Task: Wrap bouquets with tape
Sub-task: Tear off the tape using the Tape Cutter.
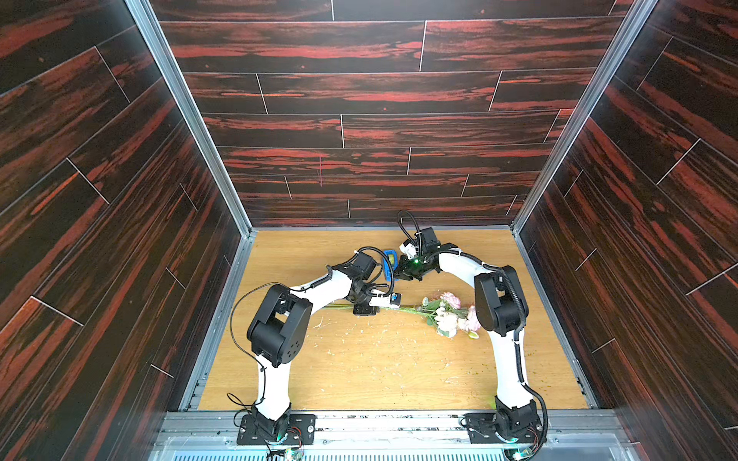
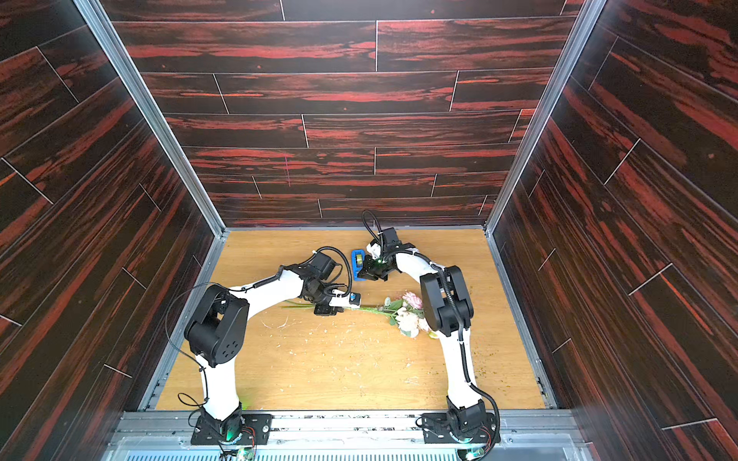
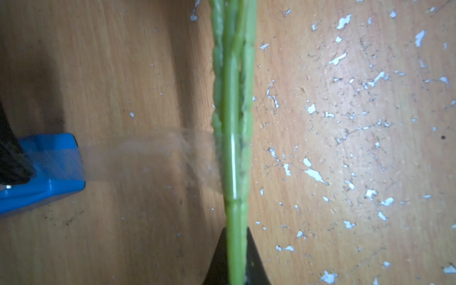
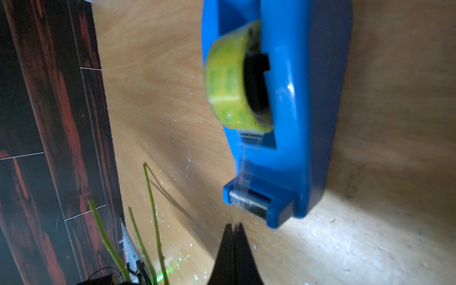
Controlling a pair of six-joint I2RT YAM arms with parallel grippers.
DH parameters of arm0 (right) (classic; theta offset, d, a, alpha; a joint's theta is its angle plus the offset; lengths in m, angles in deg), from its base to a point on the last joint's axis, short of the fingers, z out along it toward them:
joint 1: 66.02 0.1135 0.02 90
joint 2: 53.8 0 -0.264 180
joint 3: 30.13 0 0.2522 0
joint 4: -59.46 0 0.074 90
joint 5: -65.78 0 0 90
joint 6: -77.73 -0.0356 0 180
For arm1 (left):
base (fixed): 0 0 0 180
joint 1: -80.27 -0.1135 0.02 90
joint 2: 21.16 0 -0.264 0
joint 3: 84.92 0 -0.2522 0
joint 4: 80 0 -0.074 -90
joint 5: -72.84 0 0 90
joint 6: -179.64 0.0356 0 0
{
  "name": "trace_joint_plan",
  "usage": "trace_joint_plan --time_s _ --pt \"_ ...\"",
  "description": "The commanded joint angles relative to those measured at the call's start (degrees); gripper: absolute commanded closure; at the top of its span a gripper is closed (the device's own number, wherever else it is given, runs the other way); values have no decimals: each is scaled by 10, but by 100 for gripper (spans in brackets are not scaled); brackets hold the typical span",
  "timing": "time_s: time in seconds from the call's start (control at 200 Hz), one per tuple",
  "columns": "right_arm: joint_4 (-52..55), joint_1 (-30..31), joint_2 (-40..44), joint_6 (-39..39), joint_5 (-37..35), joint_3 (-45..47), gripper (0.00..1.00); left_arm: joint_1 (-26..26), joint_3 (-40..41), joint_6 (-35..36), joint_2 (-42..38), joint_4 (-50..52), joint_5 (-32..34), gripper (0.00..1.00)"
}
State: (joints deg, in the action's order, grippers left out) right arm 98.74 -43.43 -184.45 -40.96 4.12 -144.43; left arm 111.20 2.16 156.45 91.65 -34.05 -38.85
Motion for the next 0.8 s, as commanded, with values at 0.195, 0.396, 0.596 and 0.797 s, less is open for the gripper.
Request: trace_joint_plan --time_s 0.195,0.396,0.596,0.797 --pt "11 2 -52 5 -79 43 100 6 -11 6 -11 15 -44 100" --pt "29 1 -49 17 -123 54 100 6 -3 11 -22 13 -40 100" --pt "-7 -6 44 24 -139 68 98 6 13 0 -64 16 -53 100" --pt "14 -66 159 54 -138 46 66 6 64 -12 -159 -10 -46 100"
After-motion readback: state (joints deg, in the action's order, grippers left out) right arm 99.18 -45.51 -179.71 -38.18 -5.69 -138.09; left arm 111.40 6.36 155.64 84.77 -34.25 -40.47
